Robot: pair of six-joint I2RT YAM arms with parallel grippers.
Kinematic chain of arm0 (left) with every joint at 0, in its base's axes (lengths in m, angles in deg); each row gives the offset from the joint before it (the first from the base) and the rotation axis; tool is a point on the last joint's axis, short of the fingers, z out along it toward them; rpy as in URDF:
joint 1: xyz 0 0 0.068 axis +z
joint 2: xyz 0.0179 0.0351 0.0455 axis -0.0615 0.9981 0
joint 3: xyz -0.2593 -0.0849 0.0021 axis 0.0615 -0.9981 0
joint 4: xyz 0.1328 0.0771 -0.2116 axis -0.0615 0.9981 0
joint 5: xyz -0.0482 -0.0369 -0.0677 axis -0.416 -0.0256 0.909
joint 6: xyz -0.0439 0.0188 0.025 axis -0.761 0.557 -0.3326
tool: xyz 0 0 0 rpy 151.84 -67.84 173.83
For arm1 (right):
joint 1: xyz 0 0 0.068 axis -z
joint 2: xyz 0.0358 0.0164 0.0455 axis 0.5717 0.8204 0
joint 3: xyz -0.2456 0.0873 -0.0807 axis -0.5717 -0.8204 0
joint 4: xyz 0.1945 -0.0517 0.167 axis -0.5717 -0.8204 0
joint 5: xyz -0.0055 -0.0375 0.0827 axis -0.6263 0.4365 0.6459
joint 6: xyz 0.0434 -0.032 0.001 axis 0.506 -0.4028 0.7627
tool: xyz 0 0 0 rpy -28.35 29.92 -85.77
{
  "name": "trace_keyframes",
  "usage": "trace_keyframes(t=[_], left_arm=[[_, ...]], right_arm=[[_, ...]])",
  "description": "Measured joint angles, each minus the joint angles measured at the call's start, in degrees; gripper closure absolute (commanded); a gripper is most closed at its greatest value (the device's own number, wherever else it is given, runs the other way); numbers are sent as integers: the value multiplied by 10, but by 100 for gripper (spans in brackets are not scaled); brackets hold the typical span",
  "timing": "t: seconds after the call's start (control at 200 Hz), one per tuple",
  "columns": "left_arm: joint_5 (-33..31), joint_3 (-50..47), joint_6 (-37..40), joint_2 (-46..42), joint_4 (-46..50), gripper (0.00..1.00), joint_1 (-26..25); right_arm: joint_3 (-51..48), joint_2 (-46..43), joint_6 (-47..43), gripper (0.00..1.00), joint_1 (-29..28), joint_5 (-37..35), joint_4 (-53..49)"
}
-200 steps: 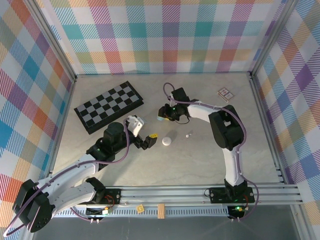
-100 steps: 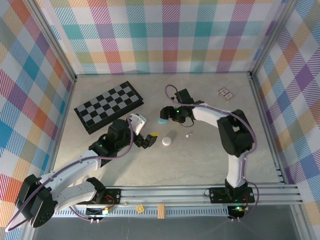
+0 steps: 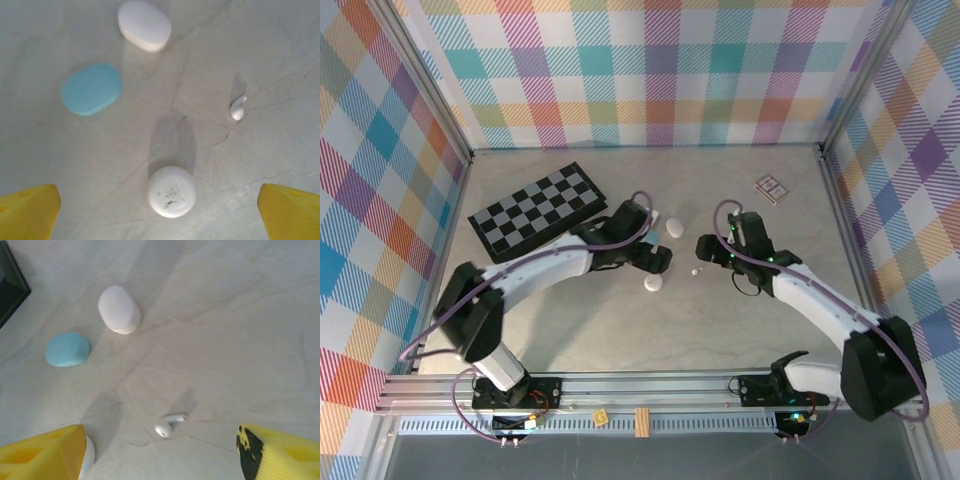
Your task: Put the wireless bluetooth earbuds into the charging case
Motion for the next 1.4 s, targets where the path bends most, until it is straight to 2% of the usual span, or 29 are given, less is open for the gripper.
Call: trace_keyframes(t=[0.235,0.505,0.73,0.785,0.915,0.98,1.015,1.195,1.4], left_arm=[[0,123,-55,150,120,0,-30],[3,151,-94,211,161,3,-31],[3,153,-124,228,163,17,-31],[3,155,-130,232,163,23,-31],[2,162,-140,243,166,26,-31],[0,165,-146,243,169,41,-31],[-1,169,-147,246,170,44,-32],[-10,177,-150,253,180,49,-32],[-11,178,-151,252,180,50,-32]], right_arm=[[-34,-61,-2,22,14,-26,-28],[-36,-67,-10,22,18,-34,-48],[-36,-70,-11,22,18,-34,-49],[-36,-70,-10,23,18,-33,-49],[-36,-69,-10,22,19,-33,-49],[-36,-69,-10,22,19,-33,-49],[-36,-69,-10,22,19,-33,-49],[-36,-69,-10,23,19,-33,-49],[-36,-69,-10,23,19,-29,-48]])
